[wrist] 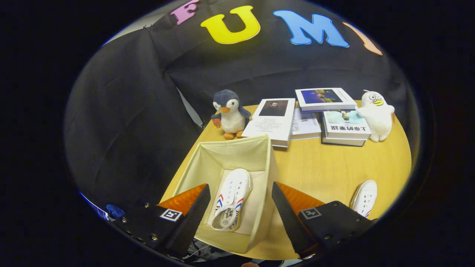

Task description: Open the storage box then place both shoes into the box .Put the left shoe in first, then the right shoe, with the right side of both shoes facing outward in a uniform manner.

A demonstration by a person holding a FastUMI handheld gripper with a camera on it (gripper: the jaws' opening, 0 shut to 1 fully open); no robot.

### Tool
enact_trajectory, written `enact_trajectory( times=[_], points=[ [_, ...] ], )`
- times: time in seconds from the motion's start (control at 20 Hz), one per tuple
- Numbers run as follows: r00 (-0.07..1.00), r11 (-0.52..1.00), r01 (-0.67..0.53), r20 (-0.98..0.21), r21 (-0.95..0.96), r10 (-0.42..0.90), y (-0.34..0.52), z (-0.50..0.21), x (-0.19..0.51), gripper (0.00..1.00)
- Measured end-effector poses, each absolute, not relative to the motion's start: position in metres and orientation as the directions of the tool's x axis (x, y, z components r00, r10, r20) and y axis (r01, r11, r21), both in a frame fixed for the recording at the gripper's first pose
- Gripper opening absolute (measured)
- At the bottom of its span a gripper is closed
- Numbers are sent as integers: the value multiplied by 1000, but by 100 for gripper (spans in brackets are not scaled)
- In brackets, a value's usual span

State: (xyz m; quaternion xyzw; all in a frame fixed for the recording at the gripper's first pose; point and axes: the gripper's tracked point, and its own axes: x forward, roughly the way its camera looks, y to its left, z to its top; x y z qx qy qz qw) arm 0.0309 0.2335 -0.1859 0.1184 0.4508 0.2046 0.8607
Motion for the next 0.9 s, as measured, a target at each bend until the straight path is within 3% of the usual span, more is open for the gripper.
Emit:
enact_trajectory(
  times=[0.55, 0.9],
  points=[
    [567, 950, -125, -765, 287, 306, 86, -197, 24, 100],
    [541, 969, -31, -811, 244, 222, 14, -229, 9, 100]
  ],
)
